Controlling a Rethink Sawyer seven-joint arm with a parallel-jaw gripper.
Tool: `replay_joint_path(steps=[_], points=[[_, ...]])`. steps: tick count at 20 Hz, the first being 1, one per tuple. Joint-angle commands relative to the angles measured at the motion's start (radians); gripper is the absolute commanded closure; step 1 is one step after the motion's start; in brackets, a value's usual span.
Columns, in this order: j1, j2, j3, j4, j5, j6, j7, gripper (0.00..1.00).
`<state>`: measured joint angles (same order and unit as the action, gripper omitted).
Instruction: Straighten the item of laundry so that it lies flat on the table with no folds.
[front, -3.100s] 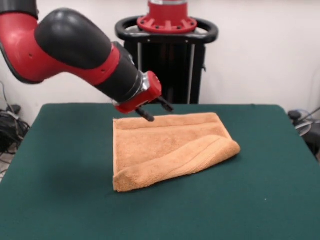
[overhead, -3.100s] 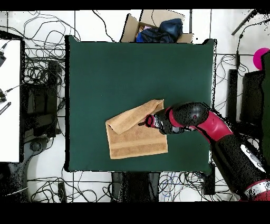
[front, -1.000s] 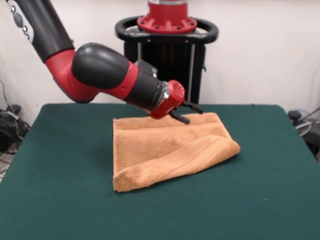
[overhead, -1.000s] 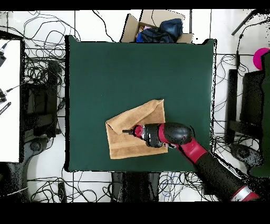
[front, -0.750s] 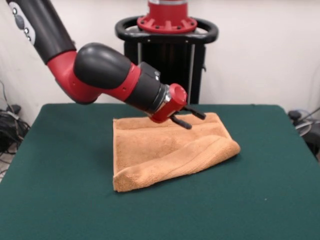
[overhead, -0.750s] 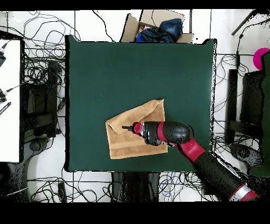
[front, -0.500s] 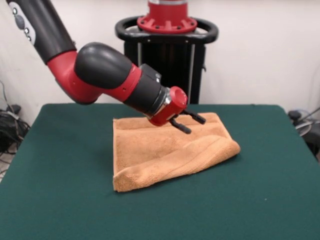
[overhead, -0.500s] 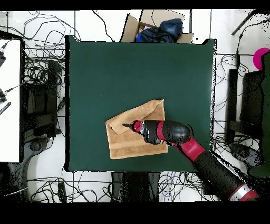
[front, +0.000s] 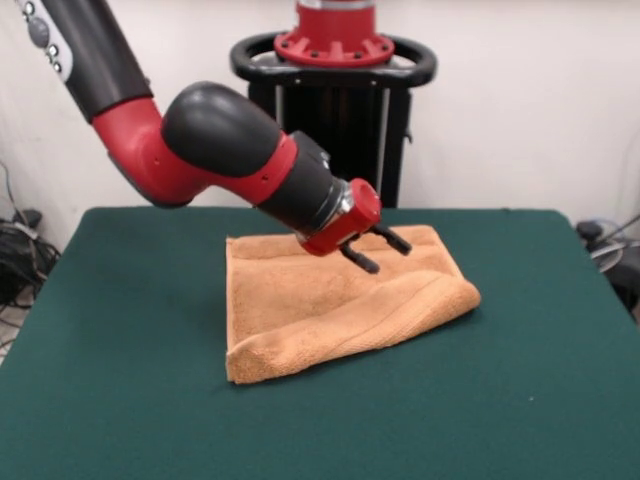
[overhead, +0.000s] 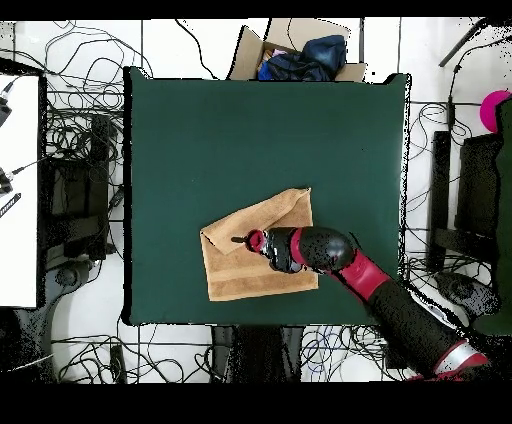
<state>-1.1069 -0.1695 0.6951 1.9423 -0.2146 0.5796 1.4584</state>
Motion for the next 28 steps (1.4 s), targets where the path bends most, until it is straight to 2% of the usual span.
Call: replay_joint_path(steps=[1,14,17,28], points=[[0.096,-0.057,-0.124,-0.168,-0.054,0.053,0.044,0.00],[0.068,-0.028,-0.100,-0.142,-0.034,0.036,0.023,0.00],[0.028,0.014,-0.060,-0.121,0.000,0.020,0.022,0.00],[0.090,-0.003,-0.132,-0.163,-0.004,0.066,0.071,0.00]])
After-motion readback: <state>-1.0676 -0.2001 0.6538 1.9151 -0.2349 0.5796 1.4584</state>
